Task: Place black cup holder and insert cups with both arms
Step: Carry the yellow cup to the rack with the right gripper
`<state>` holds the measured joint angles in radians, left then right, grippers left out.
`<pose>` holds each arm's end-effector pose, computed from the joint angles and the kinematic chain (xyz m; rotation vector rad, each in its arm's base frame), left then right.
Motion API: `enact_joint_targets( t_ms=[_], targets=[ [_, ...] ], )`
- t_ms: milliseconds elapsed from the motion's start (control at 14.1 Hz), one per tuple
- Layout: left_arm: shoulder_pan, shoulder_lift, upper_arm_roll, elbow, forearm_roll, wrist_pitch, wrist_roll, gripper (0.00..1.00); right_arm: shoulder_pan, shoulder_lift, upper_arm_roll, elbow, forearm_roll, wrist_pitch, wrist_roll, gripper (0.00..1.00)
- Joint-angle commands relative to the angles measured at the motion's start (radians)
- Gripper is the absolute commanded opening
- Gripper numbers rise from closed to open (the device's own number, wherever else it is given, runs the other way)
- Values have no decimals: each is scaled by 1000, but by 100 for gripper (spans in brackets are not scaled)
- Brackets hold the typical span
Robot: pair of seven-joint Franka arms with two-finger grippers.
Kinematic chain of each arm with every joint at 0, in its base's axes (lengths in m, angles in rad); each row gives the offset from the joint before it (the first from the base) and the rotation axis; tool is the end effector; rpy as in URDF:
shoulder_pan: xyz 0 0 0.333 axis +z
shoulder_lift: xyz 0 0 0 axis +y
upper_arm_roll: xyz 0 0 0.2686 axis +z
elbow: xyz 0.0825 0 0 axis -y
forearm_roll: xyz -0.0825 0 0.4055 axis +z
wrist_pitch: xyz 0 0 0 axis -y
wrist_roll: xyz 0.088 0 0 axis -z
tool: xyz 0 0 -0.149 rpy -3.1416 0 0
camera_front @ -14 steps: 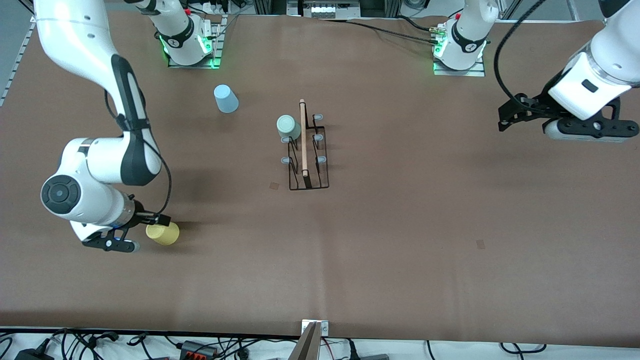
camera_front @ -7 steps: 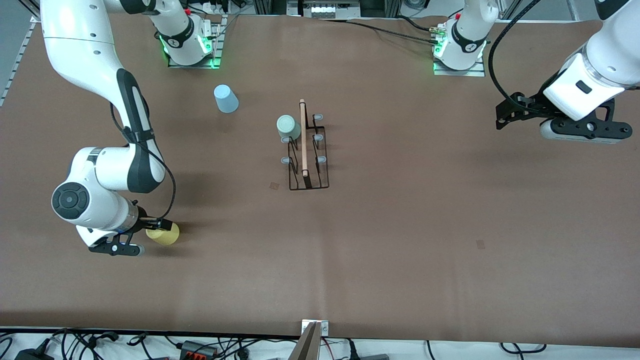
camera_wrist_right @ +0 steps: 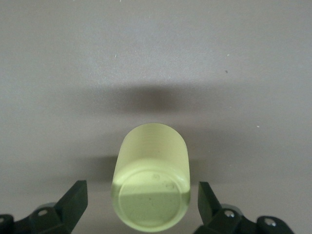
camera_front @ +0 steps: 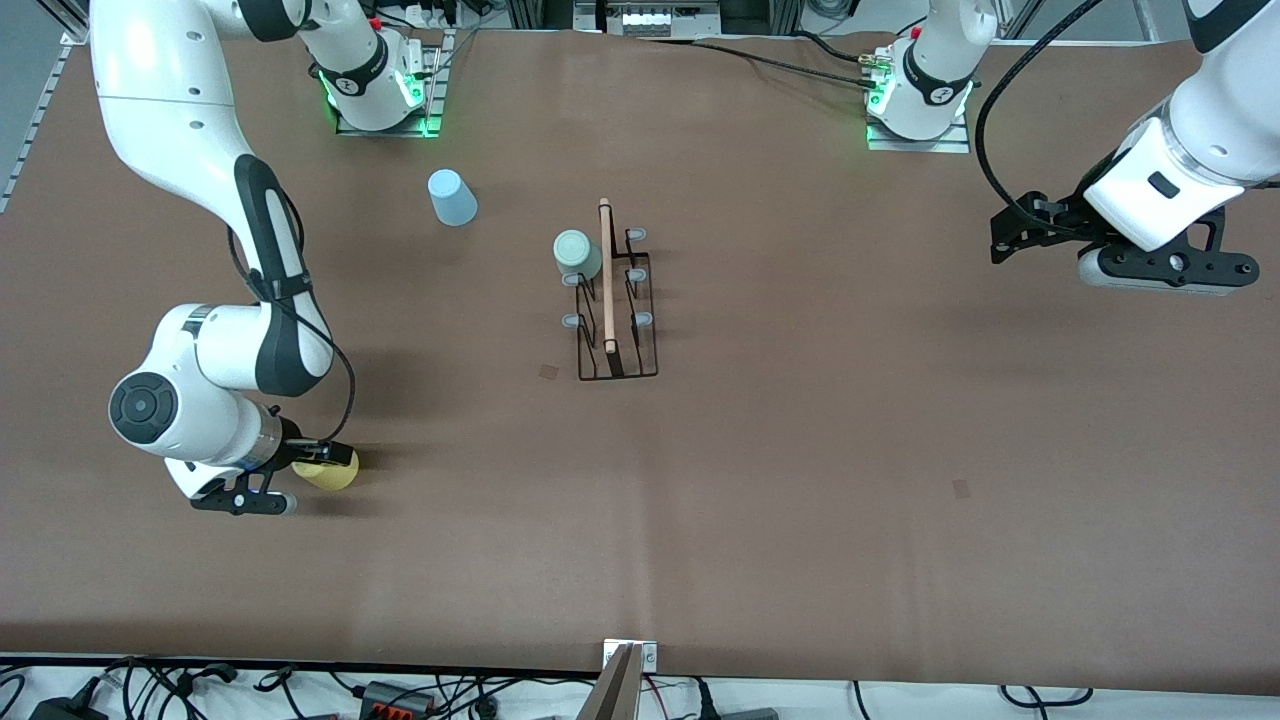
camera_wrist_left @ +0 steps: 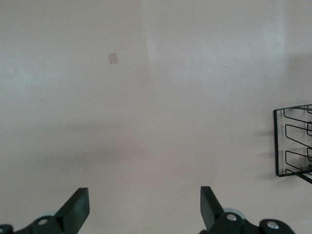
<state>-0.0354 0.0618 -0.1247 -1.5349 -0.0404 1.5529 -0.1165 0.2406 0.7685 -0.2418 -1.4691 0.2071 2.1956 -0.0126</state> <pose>0.5795 -0.0982 0.5157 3.0983 -0.0672 -0.0768 0.7008 0.0279 0.1420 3.1395 -0.0744 -0.0262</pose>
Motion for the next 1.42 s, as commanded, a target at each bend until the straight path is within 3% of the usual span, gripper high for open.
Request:
enact_joint_targets(
  t_ms=[0,71,142,213,355,639,923,1349],
  targets=[
    [2,12,-4,30,19,-24,8,100,-18,12,7,21,21,3,-40,84],
    [3,12,-3,30,19,-22,9,100,-23,12,7,21,23,0,-40,56],
    [6,13,0,30,19,-24,12,100,-21,9,9,21,21,-10,-43,34],
    [6,12,0,30,19,-24,11,100,-17,3,9,23,20,-16,-44,22],
    [6,13,-1,32,19,-24,11,100,-14,-17,19,24,26,-66,-41,18],
    [6,13,-4,32,19,-22,9,100,35,-93,113,78,26,-135,6,18],
    [5,13,-9,33,19,-22,9,100,204,-135,104,133,12,-238,219,18],
    [6,13,-9,32,19,-22,9,100,351,-140,114,220,25,-422,437,18]
  ],
)
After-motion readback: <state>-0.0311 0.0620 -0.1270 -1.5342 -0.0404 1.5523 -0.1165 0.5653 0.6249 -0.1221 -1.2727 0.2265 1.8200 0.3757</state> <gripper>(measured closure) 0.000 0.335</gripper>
